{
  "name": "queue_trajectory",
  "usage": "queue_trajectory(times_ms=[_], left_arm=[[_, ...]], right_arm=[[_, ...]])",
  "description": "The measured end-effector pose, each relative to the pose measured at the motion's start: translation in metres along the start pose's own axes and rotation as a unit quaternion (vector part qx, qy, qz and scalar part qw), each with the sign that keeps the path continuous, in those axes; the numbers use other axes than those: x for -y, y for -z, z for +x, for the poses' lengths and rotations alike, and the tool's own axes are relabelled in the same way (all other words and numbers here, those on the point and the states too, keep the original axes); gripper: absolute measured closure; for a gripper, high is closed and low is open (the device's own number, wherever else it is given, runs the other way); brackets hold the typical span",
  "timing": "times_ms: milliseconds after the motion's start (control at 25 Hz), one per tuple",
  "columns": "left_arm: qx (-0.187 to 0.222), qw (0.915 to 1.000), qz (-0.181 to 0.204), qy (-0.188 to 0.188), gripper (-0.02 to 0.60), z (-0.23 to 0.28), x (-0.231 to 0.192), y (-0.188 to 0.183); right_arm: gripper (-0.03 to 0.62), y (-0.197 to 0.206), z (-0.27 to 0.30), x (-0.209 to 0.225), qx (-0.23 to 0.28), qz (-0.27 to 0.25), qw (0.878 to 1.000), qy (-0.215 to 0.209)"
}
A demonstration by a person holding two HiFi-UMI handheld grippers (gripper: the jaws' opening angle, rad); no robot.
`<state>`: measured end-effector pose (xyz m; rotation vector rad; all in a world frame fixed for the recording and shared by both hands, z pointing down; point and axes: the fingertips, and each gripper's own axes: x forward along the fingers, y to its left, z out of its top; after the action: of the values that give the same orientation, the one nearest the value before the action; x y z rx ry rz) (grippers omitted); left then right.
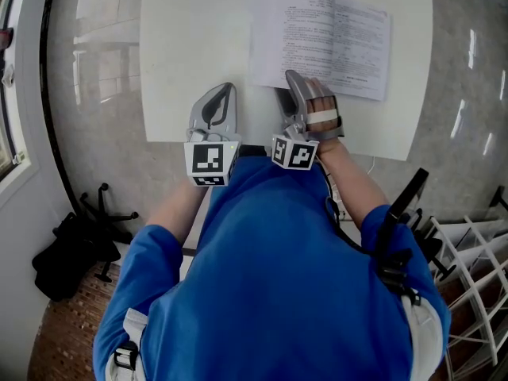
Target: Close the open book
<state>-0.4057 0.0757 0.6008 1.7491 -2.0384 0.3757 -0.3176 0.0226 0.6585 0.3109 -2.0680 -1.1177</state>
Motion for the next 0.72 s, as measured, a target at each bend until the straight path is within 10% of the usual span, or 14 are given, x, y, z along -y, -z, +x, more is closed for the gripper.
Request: queue_trajectory(times_ms=[400,720], left_arm=[[0.001,1.0,-0.001,-0.001,0.574,-0.005,-0.012,0.002],[0.005,1.0,0.002,0.002,0.574,-0.009,-0.02,0.0]], right_arm=[[0.343,-0.023,0.009,-0.008,0.011,0.012,1.0,-0.022],[0.498,-0.031,0.01,-0.016,-0.012,0.021,0.999,-0.037]])
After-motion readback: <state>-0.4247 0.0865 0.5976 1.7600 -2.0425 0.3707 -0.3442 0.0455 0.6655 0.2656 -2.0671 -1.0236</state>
